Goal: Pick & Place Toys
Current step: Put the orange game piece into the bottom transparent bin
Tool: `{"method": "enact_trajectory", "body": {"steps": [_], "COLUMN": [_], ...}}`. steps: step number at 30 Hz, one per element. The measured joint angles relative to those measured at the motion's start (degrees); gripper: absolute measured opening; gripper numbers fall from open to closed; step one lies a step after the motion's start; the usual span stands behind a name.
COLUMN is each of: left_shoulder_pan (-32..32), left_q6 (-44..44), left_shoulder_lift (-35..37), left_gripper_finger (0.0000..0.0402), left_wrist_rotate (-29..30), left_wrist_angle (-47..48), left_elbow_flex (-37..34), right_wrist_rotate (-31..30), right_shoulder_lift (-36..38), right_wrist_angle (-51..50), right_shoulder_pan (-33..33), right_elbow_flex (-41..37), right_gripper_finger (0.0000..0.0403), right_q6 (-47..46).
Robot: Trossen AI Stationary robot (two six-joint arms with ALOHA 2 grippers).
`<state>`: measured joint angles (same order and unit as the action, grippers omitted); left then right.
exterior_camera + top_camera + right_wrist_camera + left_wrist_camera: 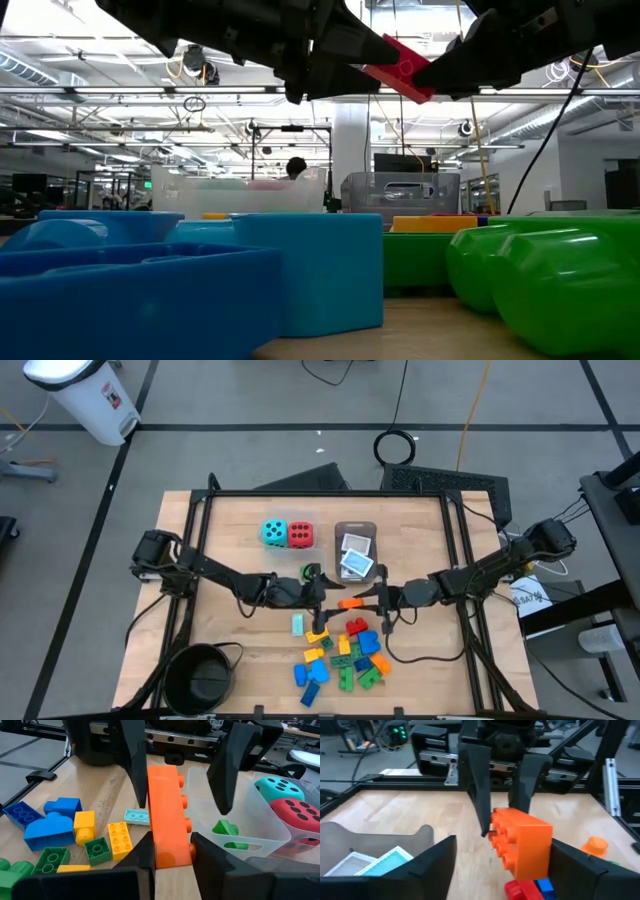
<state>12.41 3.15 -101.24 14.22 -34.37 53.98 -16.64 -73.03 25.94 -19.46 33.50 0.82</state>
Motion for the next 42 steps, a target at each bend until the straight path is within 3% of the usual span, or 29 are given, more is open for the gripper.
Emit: {"method": "enact_trajectory", "body": {"steps": [7,10,16,23,28,34,39,42], "left_shoulder_pan": [-0.10,-0.17,-0.16,2.46,3.79,2.24,0.53,-0.29], "left_q6": [0.11,-0.08,0.09,0.17,3.27,10.24,15.96,17.87], "left_shoulder_lift": [0.01,0.01,4.53,16.98,24.91,29.01,28.97,28.84], "left_gripper_finger": [0.0159,0.0099,0.0098,0.0098,0.0098,0.0098,0.0101,0.0152], "left_wrist_rotate": [-2.66,-2.09,0.39,10.57,12.65,14.92,14.91,14.90], "left_wrist_angle": [-1.69,-2.15,1.61,11.26,11.81,9.47,8.99,8.70], "left_elbow_flex": [-0.08,-0.11,-0.11,-5.51,-17.37,-29.13,-32.88,-33.00], "right_wrist_rotate": [-0.14,-0.08,-1.58,-1.28,-1.25,-1.35,-1.38,-1.42], "right_shoulder_lift": [0.01,0.02,1.66,11.17,16.26,17.53,17.20,17.25], "right_wrist_angle": [0.43,0.60,-0.07,-8.21,-11.47,-10.49,-9.99,-9.86], "right_shoulder_pan": [0.00,0.00,-0.87,-4.52,-6.40,-6.63,-5.66,-5.32], "right_elbow_flex": [0.00,0.00,0.00,0.00,-0.26,-1.81,-2.57,-2.95], "right_gripper_finger": [0.0070,0.0092,0.0164,0.0223,0.0229,0.0217,0.0210,0.0212], "right_q6": [-0.17,-0.84,-0.95,-2.68,-4.57,-4.63,-4.63,-4.65]}}
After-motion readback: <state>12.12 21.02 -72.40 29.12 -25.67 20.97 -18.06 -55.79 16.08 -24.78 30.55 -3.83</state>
